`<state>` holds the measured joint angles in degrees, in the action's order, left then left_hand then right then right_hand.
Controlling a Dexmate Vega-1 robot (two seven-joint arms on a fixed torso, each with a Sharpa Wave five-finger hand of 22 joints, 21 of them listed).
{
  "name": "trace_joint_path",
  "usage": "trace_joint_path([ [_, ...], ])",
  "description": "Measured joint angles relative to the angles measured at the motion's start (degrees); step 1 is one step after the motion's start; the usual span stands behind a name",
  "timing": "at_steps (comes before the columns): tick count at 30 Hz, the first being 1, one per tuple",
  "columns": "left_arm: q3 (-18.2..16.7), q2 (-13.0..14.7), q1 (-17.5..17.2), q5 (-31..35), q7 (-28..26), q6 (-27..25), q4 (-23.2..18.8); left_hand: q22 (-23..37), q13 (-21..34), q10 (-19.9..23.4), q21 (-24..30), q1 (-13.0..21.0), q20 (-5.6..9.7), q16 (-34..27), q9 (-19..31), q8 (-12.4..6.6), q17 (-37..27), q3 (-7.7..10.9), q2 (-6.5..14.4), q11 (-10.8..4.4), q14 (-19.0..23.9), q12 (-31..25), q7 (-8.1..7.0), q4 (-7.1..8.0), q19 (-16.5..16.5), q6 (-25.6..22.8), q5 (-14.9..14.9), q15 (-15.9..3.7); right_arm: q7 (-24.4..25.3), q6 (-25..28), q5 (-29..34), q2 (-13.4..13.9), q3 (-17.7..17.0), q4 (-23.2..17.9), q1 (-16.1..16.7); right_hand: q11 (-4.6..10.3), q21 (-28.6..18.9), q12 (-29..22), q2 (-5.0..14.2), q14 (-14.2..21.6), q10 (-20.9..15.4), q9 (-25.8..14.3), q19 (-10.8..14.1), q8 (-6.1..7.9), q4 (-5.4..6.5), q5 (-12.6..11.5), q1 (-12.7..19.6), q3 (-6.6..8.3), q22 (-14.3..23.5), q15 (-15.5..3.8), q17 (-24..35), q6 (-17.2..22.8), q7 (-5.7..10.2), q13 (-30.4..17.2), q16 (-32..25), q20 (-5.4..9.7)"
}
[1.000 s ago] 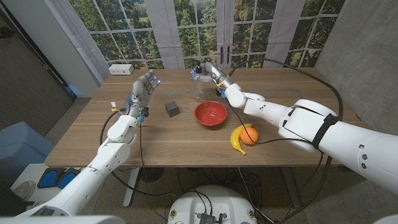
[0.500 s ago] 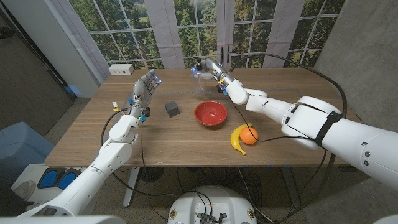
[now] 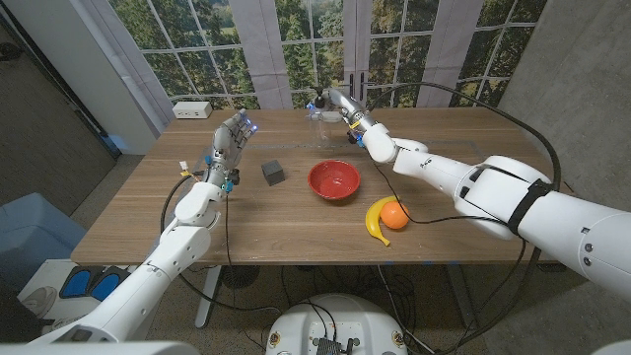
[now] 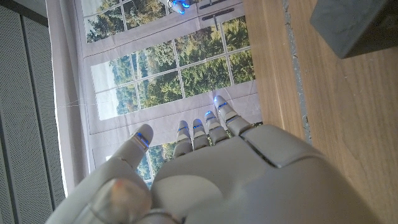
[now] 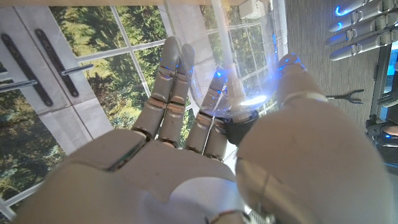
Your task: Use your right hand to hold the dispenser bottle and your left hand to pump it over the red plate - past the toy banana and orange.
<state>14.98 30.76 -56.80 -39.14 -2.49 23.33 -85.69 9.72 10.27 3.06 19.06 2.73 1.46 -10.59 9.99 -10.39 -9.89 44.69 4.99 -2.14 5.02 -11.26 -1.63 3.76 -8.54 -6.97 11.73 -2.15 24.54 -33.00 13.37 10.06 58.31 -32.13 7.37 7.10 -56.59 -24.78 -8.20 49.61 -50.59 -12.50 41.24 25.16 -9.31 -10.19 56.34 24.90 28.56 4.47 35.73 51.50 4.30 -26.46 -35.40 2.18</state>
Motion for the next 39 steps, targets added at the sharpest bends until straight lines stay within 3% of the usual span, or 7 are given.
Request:
trace_joint_path([
  [19,0.1,-0.1,-0.5,0.5,-0.6,0.1,-1.0,0.0,0.0,0.0,-0.4,0.0,0.09,0.0,0.0,0.01,0.0,0.14,0.0,0.0,0.0,0.0,0.0,-0.14,-0.1,0.0,0.0,0.0,-1.1,7.2,1.8,6.4,-4.9,-13.6,5.4,0.2,-1.5,0.2,0.0,0.1,-0.2,0.0,0.0,-0.01,0.47,-0.2,0.0,-0.48,-0.2,-0.07,0.4,0.5,0.12,-0.8,0.5,-0.01],
  [33,0.1,-0.1,-1.2,0.8,-1.1,0.3,-1.8,0.0,0.0,0.0,-0.6,0.0,-0.23,0.2,0.0,0.01,0.0,0.14,0.0,0.0,0.0,0.0,0.0,-0.14,-0.4,0.0,0.0,0.0,-2.5,12.4,2.0,9.6,-8.2,-19.8,8.6,0.2,-2.4,0.3,0.0,0.1,-0.2,0.0,0.0,-0.39,0.23,-0.2,0.0,-0.73,-0.3,-0.08,2.0,0.6,0.25,-1.0,1.1,-0.03],
  [39,0.1,0.0,-1.2,0.9,-1.1,0.3,-2.1,0.0,0.0,0.0,-0.9,0.0,-0.22,0.2,0.0,0.01,0.0,0.14,0.0,0.0,0.0,0.0,-0.32,-0.14,-0.4,-0.3,0.0,0.0,-3.0,13.7,2.0,11.1,-9.6,-22.6,10.0,0.4,-2.9,0.7,0.0,0.1,-0.4,0.0,-1.3,-0.43,0.23,-0.2,0.0,-0.73,-0.4,-0.09,2.0,0.8,0.43,-0.8,1.5,0.36],
])
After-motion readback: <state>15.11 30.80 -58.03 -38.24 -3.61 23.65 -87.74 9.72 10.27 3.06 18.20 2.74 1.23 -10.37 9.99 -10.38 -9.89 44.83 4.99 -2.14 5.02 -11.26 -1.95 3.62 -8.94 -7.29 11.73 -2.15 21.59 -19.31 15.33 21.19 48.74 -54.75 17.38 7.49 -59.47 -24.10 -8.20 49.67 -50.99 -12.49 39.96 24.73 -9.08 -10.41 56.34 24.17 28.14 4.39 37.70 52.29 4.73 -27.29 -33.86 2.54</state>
